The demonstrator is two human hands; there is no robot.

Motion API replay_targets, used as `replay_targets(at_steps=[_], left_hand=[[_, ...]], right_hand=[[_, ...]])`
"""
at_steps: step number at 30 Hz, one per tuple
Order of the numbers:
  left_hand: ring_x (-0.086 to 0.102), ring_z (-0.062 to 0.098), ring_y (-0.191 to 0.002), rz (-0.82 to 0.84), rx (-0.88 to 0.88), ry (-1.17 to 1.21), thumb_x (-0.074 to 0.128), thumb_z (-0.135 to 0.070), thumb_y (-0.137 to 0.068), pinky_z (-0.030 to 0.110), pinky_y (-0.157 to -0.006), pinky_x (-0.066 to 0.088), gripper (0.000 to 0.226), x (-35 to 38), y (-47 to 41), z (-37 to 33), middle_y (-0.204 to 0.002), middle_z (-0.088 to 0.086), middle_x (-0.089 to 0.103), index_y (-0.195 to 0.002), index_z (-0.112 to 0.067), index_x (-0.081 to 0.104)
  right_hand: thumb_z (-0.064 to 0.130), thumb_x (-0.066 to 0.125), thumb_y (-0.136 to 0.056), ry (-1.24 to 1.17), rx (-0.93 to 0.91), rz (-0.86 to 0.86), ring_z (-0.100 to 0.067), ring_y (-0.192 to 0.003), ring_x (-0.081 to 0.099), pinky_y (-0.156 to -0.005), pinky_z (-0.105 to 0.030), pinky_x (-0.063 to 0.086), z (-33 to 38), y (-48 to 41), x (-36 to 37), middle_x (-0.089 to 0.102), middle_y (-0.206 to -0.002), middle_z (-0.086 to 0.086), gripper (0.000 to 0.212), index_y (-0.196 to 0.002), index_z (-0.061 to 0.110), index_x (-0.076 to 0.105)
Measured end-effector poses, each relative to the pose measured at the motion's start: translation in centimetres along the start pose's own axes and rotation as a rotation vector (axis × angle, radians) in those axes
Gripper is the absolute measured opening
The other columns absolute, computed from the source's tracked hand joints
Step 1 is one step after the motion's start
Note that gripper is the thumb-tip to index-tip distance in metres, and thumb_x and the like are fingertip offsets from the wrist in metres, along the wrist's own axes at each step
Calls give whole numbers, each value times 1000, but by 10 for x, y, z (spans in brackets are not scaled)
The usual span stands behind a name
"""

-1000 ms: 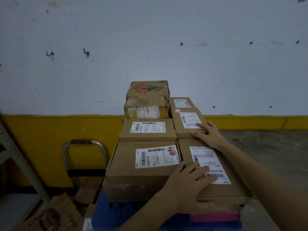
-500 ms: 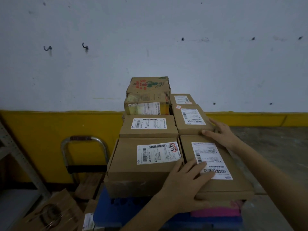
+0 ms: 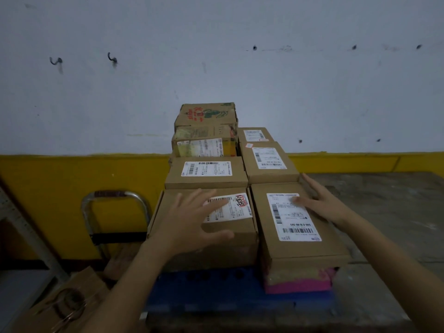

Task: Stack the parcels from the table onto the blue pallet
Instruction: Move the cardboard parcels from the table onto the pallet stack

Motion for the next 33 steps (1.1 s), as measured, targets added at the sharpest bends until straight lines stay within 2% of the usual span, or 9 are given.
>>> replay_targets(at_steps=[2, 4, 7, 11, 15, 23, 26, 30, 33], left_hand=[[-1, 12, -146, 120, -29, -20, 26, -88, -60, 52, -115, -6, 89, 7, 3, 8, -157, -17, 5, -141, -53, 16], [0, 14, -146, 151, -36, -3, 34, -83, -69, 54, -116, -4, 79, 14, 4, 9, -157, -16, 6, -140, -55, 17], [2, 15, -146, 119, -36, -14, 41, -73, -79, 54, -116, -1, 67, 19, 0, 11, -157, -15, 9, -140, -55, 18], [2, 18, -146, 123, -29, -40, 39, -71, -81, 56, -115, 0, 66, 25, -6, 8, -158, -13, 8, -141, -52, 17], [2, 17, -146, 118, -16, -48, 37, -72, -81, 56, -114, 1, 67, 28, -8, 7, -158, -13, 8, -142, -52, 16], [1, 16, -146, 107, -28, -56, 40, -73, -80, 54, -114, -1, 76, 22, -3, 0, -158, -11, 5, -145, -45, 12], [-1, 14, -146, 54, -39, -68, 43, -76, -75, 52, -115, -2, 86, 16, 5, 1, -158, -12, 3, -146, -42, 7], [3, 17, -146, -106, -189, -52, 40, -82, -66, 50, -117, 7, 92, 5, 38, 35, -158, -10, 4, -145, -46, 8], [8, 21, -145, -152, -382, 289, 45, -79, -58, 48, -112, 24, 92, 9, 73, 72, -158, -6, 3, -141, -53, 16]], right_hand=[[25, 67, -83, 33, -25, 45, -14, -103, 62, -81, -28, 54, 2, 6, 7, 54, -129, 2, 85, -149, 29, 14], [24, 65, -86, 89, -56, 53, -22, -124, 49, -101, -41, 43, 7, 12, 11, 42, -144, -4, 80, -149, 23, 17], [21, 64, -86, 81, -71, 25, -16, -119, 51, -90, -27, 44, 13, 15, 14, 40, -144, 0, 75, -148, 21, 23], [23, 65, -86, 103, -50, 18, -17, -125, 47, -92, -27, 38, 14, 14, 15, 36, -148, 1, 75, -148, 20, 23], [24, 65, -86, 84, -30, 25, -11, -112, 50, -83, -23, 38, 13, 15, 16, 41, -144, 2, 72, -147, 22, 27], [23, 66, -85, 10, -14, 15, -22, -117, 55, -85, -30, 43, 12, 18, 13, 47, -140, -3, 73, -147, 23, 28], [25, 68, -83, -41, -18, -32, -22, -107, 58, -72, -25, 46, 16, 20, 6, 49, -137, -6, 75, -146, 26, 28], [30, 69, -80, -101, -4, -50, -13, -103, 55, -74, -26, 46, 8, 28, -4, 46, -131, 1, 76, -143, 37, 29], [33, 70, -77, -153, 27, -52, -13, -113, 52, -83, -31, 46, -11, 39, -7, 43, -133, 7, 73, -140, 39, 34]])
Point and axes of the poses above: each hand's wrist, its own y-axis away from the middle knuckle, its own x-axis out of the palm, z = x × y, the point moved 5 cm from there along -y, towards the middle knuckle
